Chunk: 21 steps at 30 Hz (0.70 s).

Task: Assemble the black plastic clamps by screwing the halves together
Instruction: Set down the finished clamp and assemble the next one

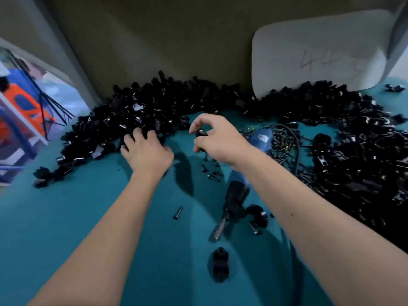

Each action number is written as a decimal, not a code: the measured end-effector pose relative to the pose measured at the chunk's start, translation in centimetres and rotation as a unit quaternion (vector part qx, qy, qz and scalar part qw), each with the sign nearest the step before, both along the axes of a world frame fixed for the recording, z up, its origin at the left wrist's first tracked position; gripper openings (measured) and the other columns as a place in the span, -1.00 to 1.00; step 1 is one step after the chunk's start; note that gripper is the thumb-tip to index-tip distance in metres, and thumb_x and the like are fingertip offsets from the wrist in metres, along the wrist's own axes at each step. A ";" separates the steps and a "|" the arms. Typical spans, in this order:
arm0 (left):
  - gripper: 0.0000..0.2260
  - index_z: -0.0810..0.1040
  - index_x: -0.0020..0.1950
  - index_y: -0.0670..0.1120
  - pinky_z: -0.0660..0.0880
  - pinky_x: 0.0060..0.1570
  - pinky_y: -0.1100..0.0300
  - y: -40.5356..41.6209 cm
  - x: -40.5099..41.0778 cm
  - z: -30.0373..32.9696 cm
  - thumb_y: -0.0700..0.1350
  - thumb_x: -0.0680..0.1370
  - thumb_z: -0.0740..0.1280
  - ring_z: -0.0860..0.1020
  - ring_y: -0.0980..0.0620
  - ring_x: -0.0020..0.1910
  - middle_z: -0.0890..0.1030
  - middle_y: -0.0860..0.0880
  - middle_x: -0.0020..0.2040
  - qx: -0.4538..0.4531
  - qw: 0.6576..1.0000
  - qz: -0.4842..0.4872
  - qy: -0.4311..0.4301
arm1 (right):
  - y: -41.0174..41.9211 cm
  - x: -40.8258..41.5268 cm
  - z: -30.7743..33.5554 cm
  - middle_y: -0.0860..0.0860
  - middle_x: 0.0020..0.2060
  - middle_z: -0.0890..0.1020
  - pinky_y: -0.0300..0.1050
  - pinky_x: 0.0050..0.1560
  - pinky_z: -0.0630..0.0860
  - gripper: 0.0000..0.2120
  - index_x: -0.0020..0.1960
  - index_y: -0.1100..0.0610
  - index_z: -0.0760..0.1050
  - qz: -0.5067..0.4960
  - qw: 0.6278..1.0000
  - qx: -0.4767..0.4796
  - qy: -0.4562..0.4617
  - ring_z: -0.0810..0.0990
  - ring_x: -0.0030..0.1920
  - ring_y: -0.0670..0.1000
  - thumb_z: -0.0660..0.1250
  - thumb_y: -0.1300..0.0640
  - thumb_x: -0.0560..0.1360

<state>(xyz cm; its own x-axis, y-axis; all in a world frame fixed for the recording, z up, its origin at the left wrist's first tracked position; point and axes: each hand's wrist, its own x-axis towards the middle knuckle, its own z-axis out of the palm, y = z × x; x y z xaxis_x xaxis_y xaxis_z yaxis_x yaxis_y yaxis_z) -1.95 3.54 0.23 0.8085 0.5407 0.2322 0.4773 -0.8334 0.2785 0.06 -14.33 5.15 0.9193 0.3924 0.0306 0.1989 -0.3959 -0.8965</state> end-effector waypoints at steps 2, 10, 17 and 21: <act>-0.55 0.43 0.49 -0.11 0.28 0.43 -0.22 1.5 -0.8 -0.6 -0.02 0.62 0.33 0.24 -0.33 0.48 0.26 -0.18 0.58 0.006 0.999 -0.032 0.002 | 1.9 -1.1 -0.8 0.01 -0.39 0.66 -0.30 -0.53 0.28 -0.70 -0.11 0.00 0.68 -0.009 0.999 0.018 0.025 0.33 -0.62 -0.14 0.27 0.34 0.49; -0.82 0.64 0.15 -0.05 0.41 0.23 -0.09 1.2 -2.5 -0.1 -0.07 0.56 0.48 0.42 -0.19 0.24 0.59 -0.07 0.18 0.019 0.988 -0.125 -0.084 | 3.2 -2.8 -1.8 0.12 -0.19 0.46 -0.22 -0.48 0.23 -0.86 0.03 0.28 0.52 -0.033 0.964 0.178 0.196 0.39 -0.40 -0.04 0.22 0.24 0.66; -0.86 0.63 -0.02 -0.07 0.61 -0.04 0.18 -3.5 -3.7 0.8 -0.27 0.65 0.33 0.65 -0.01 0.00 0.63 -0.04 0.02 -0.379 0.874 -0.139 -0.271 | -2.4 -2.1 -1.0 0.12 -0.23 0.64 -0.23 -0.46 0.35 -0.85 0.20 0.15 0.53 -0.097 0.941 0.304 0.116 0.49 -0.40 -0.03 0.39 0.17 0.64; -0.87 0.58 -0.02 -0.19 0.65 -0.19 0.20 -6.1 -4.7 1.0 -0.34 0.67 0.28 0.74 -0.16 -0.13 0.57 -0.19 0.03 -0.707 0.633 -0.110 -0.297 | -5.1 -2.2 -1.2 0.14 -0.18 0.65 -0.21 -0.40 0.39 -0.86 0.19 0.06 0.63 -0.081 0.935 0.337 0.072 0.51 -0.35 0.02 0.39 0.16 0.64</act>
<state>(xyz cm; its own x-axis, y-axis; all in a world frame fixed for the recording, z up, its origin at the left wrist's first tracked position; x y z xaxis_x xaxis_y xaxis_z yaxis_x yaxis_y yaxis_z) -6.65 -2.54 1.27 0.8972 0.4374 -0.0604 -0.1445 0.4201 0.8959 -2.16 -19.39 3.95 0.9787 0.1830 0.0930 0.0442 0.2545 -0.9661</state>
